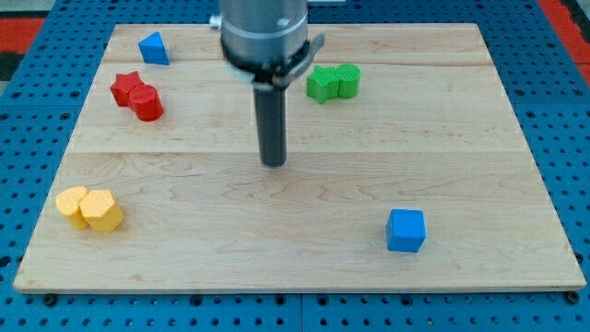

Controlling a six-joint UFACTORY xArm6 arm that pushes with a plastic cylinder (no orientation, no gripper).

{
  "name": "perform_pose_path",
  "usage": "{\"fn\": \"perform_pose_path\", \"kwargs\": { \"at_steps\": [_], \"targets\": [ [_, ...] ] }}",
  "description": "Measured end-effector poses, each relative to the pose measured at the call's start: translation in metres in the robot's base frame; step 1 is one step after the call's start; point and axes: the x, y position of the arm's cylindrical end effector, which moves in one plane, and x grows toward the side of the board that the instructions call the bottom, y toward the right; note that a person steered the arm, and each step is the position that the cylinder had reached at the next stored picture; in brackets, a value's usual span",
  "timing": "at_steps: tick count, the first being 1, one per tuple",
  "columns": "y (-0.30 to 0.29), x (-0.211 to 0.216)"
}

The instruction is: Separate yellow heart from the yellow hexagon

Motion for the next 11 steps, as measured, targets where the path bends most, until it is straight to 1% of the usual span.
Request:
{"fn": "perform_pose_path", "kwargs": {
  "at_steps": [1,2,3,4,5,6,7,8,9,10,11],
  "targets": [
    [-0.079,0.050],
    [-0.090,0.072],
    [-0.126,0.101],
    [-0.234,0.124],
    [-0.246,0.078],
    [-0.178,0.045],
    [-0.152,0.021],
    [-0.170,0.008],
    [-0.174,-0.009],
    [-0.143,-0.025],
    [-0.116,-0.051]
  ]
}}
